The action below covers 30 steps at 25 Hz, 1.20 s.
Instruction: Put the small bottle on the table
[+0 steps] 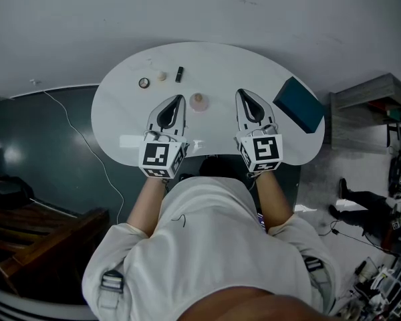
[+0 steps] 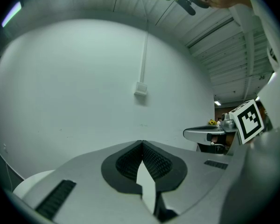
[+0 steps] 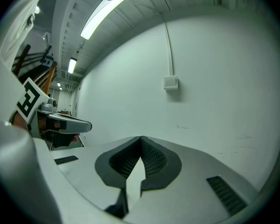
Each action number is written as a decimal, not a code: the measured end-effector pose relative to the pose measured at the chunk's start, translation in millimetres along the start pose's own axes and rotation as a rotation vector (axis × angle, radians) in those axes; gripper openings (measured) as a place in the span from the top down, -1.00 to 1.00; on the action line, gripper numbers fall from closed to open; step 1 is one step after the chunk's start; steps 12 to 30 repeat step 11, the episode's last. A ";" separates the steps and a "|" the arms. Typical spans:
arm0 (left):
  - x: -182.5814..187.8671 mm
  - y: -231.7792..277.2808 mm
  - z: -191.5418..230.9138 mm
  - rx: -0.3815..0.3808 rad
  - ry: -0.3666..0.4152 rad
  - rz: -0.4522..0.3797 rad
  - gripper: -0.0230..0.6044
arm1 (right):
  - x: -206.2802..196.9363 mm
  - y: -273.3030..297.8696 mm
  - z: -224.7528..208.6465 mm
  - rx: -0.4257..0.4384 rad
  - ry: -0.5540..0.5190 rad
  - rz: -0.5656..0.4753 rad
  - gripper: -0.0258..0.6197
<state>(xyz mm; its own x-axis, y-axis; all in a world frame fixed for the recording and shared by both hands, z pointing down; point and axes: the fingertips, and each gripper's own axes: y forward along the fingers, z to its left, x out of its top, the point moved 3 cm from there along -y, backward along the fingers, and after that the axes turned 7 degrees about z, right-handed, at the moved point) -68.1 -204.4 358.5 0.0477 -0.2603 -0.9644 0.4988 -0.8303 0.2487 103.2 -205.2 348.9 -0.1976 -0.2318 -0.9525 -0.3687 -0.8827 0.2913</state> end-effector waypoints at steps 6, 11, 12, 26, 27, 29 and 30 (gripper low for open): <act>-3.9 -0.6 0.6 -0.002 -0.004 0.007 0.89 | -2.8 0.4 1.8 0.005 -0.007 0.012 0.93; -5.8 -1.2 1.0 -0.007 0.002 0.012 0.89 | -4.1 0.4 4.7 0.006 -0.019 0.017 0.93; -5.8 -1.2 1.0 -0.007 0.002 0.012 0.89 | -4.1 0.4 4.7 0.006 -0.019 0.017 0.93; -5.8 -1.2 1.0 -0.007 0.002 0.012 0.89 | -4.1 0.4 4.7 0.006 -0.019 0.017 0.93; -5.8 -1.2 1.0 -0.007 0.002 0.012 0.89 | -4.1 0.4 4.7 0.006 -0.019 0.017 0.93; -5.8 -1.2 1.0 -0.007 0.002 0.012 0.89 | -4.1 0.4 4.7 0.006 -0.019 0.017 0.93; -5.8 -1.2 1.0 -0.007 0.002 0.012 0.89 | -4.1 0.4 4.7 0.006 -0.019 0.017 0.93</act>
